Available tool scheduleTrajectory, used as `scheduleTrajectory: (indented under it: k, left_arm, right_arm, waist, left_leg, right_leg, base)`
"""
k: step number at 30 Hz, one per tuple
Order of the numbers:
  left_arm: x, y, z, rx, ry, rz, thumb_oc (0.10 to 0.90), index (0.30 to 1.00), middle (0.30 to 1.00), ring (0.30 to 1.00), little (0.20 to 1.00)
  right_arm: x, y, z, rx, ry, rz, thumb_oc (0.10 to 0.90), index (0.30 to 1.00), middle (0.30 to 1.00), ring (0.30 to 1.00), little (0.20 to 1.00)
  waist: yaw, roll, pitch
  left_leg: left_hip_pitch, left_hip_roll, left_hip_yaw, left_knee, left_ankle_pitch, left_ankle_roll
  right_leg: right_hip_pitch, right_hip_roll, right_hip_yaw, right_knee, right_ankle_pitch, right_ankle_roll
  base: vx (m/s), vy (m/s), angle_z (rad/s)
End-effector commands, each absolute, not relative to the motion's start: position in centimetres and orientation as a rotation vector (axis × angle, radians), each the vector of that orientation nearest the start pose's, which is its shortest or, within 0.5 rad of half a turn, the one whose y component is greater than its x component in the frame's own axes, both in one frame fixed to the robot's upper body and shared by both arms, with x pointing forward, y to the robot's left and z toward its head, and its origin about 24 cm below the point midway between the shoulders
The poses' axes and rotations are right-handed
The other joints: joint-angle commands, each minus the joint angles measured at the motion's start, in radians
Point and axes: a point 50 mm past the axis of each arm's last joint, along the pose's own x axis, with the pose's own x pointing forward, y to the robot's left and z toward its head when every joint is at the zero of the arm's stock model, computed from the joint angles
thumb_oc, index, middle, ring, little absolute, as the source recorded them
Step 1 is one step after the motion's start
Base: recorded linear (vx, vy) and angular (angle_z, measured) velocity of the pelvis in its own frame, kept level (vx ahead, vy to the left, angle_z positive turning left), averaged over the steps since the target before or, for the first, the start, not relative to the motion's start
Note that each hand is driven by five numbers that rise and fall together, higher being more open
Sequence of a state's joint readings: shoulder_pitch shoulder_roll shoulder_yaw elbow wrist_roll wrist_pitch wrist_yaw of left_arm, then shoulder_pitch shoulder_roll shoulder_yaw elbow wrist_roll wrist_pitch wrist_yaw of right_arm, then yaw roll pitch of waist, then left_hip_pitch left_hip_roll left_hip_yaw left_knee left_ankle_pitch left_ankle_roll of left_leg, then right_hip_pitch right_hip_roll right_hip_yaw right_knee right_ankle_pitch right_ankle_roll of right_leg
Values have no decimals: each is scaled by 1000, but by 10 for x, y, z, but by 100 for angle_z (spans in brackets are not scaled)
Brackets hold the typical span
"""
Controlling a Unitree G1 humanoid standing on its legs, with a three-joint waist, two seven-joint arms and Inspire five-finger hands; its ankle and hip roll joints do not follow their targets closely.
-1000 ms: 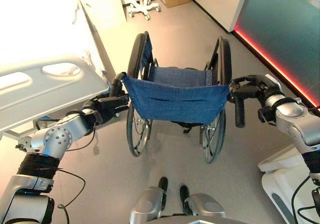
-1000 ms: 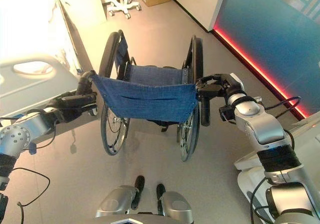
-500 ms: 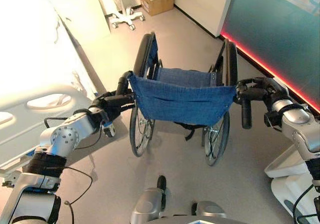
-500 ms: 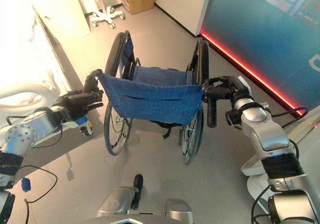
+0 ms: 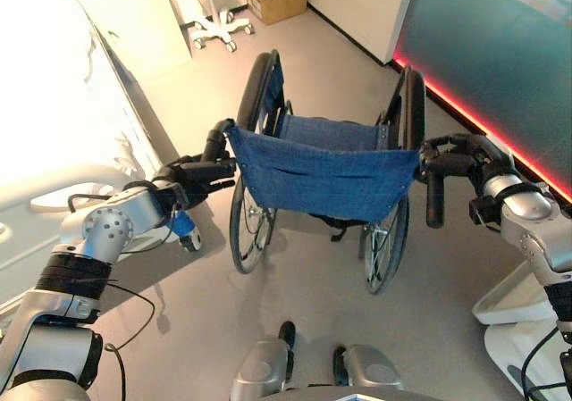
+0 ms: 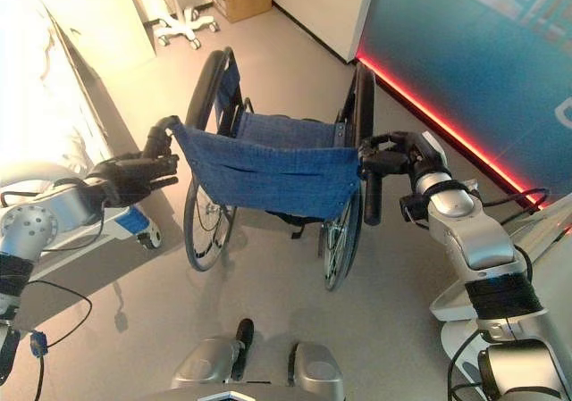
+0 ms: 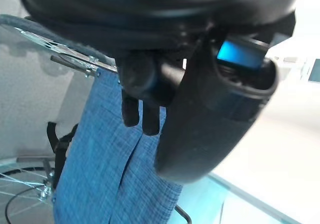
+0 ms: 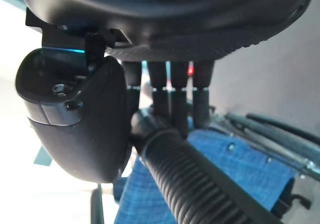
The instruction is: Push the wheelchair next to the bed
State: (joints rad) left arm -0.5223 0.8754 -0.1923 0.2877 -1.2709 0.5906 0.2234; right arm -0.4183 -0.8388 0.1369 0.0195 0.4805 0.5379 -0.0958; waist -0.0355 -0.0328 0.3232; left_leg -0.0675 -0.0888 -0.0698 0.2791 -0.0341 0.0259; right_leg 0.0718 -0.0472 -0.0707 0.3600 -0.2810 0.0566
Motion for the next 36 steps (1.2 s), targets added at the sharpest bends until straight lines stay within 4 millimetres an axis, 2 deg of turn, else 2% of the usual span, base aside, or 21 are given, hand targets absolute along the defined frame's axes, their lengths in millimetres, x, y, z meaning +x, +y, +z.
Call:
scheduleTrajectory:
  k: [1,3,5,6,9,11,13,15,18,21,22,23,24,25,26,28,30,33,34,35,36]
  left_arm:
    - [334,270,222,-384,25,1,400,300,300,300,300]
    - [336,268,226,-383,6,0,400,300,300,300,300]
    - [335,268,228,-381,-1,5,400,300,300,300,300]
    - [332,271,229,-380,-6,7,400,300,300,300,300]
    - [330,274,225,-385,-5,8,400,300,300,300,300]
    - [326,278,225,-402,-6,18,400,300,300,300,300]
    - [324,279,224,-396,-3,25,400,300,300,300,300]
    - [319,283,222,-396,-2,42,400,300,300,300,300]
    - [316,292,223,-409,-9,68,400,300,300,300,300]
    - [314,301,226,-413,-13,84,400,300,300,300,300]
    - [311,307,229,-415,-20,81,400,300,300,300,300]
    - [311,308,229,-415,-20,81,400,300,300,300,300]
    - [309,312,229,-415,-25,83,400,300,300,300,300]
    - [308,314,228,-415,-27,87,400,300,300,300,300]
    - [308,316,225,-413,-29,97,400,300,300,300,300]
    - [308,319,219,-415,-38,108,400,300,300,300,300]
    - [308,320,215,-416,-40,109,400,300,300,300,300]
    - [310,318,209,-409,-28,97,400,300,300,300,300]
    - [313,314,210,-407,-24,84,400,300,300,300,300]
    - [318,306,212,-408,-15,67,400,300,300,300,300]
    - [320,302,212,-407,-9,62,400,300,300,300,300]
  right_arm:
    - [314,-247,149,-427,137,48,400,300,300,300,300]
    - [316,-247,159,-424,123,45,400,300,300,300,300]
    - [316,-246,164,-421,116,53,400,300,300,300,300]
    - [318,-244,168,-415,116,56,400,300,300,300,300]
    - [319,-243,170,-417,125,56,400,300,300,300,300]
    - [320,-238,176,-436,122,74,400,300,300,300,300]
    - [320,-237,177,-439,115,78,400,300,300,300,300]
    - [318,-236,185,-439,95,79,400,300,300,300,300]
    - [322,-226,192,-433,77,100,400,300,300,300,300]
    - [324,-218,195,-430,70,120,400,300,300,300,300]
    - [324,-215,196,-424,66,127,400,300,300,300,300]
    - [324,-214,196,-423,65,129,400,300,300,300,300]
    - [326,-209,194,-419,58,141,400,300,300,300,300]
    - [327,-206,193,-418,55,147,400,300,300,300,300]
    - [330,-201,190,-417,48,155,400,300,300,300,300]
    - [335,-192,186,-417,39,167,400,300,300,300,300]
    - [336,-189,181,-409,38,168,400,300,300,300,300]
    - [337,-188,169,-403,50,156,400,300,300,300,300]
    - [337,-190,164,-403,57,149,400,300,300,300,300]
    - [336,-194,160,-405,68,136,400,300,300,300,300]
    - [336,-197,158,-405,71,131,400,300,300,300,300]
  waist:
    - [4,17,-118]
    - [-13,13,-112]
    - [-20,8,-110]
    - [-14,7,-120]
    - [1,1,-139]
    - [3,-3,-166]
    - [10,-5,-178]
    - [33,-22,-180]
    - [59,-31,-161]
    - [79,-32,-158]
    - [94,-27,-160]
    - [95,-28,-160]
    - [108,-20,-159]
    - [113,-21,-156]
    - [125,-6,-158]
    - [144,10,-155]
    - [160,18,-154]
    - [171,28,-162]
    - [169,27,-169]
    - [158,23,-186]
    - [156,23,-193]
  left_leg:
    - [56,-103,6,131,-130,20]
    - [100,-95,-24,139,-183,16]
    - [122,-78,-37,148,-199,10]
    - [142,-36,-49,146,-176,4]
    - [156,-3,-83,160,-126,-12]
    - [158,86,-88,207,-11,-48]
    - [144,108,-94,252,58,-60]
    - [28,100,-111,463,160,-68]
    - [-100,55,-108,660,158,-57]
    - [-150,32,-96,671,136,-42]
    - [-169,15,-84,587,125,-36]
    - [-167,12,-82,572,125,-35]
    - [-160,2,-70,450,130,-40]
    - [-153,-2,-63,410,135,-42]
    - [-144,1,-55,248,158,-54]
    - [-143,-4,-28,66,211,-71]
    - [-160,-11,13,-31,249,-79]
    - [-187,-8,157,-152,271,-82]
    - [-184,-4,224,-177,264,-76]
    - [-172,-11,303,-198,223,-71]
    - [-169,-16,341,-208,211,-64]
  right_leg:
    - [-177,-42,127,-253,396,76]
    - [-220,-72,188,-342,470,97]
    - [-240,-76,214,-354,489,100]
    - [-236,-61,198,-327,442,112]
    - [-226,-42,165,-279,431,107]
    - [-218,-11,108,-211,396,58]
    - [-201,3,84,-212,375,35]
    - [-155,26,61,-213,337,-11]
    - [-113,41,47,-202,317,-37]
    - [-75,59,26,-203,303,-47]
    - [-50,77,20,-211,293,-49]
    - [-45,78,21,-213,291,-49]
    - [-27,93,15,-217,276,-48]
    - [-19,93,13,-219,271,-47]
    - [-3,116,0,-225,251,-48]
    - [36,148,-8,-229,218,-54]
    - [70,172,-11,-235,198,-61]
    - [134,209,-32,-261,175,-67]
    - [155,218,-42,-273,164,-68]
    - [179,219,-59,-281,140,-62]
    - [188,223,-70,-281,132,-61]
  base:
    - [239,-151,57]
    - [368,-232,51]
    - [394,-291,32]
    - [432,-359,52]
    - [307,-281,44]
    - [354,-382,43]
    - [225,-292,43]
    - [203,-382,40]
    - [132,-236,20]
    - [159,-142,-15]
    - [120,-63,19]
    - [192,-80,25]
    - [142,-49,23]
    - [201,-49,16]
    - [170,-37,3]
    - [233,-54,-14]
    - [254,-85,-13]
    - [274,-82,-6]
    - [416,-58,-4]
    - [443,-44,-1]
    - [358,-13,1]
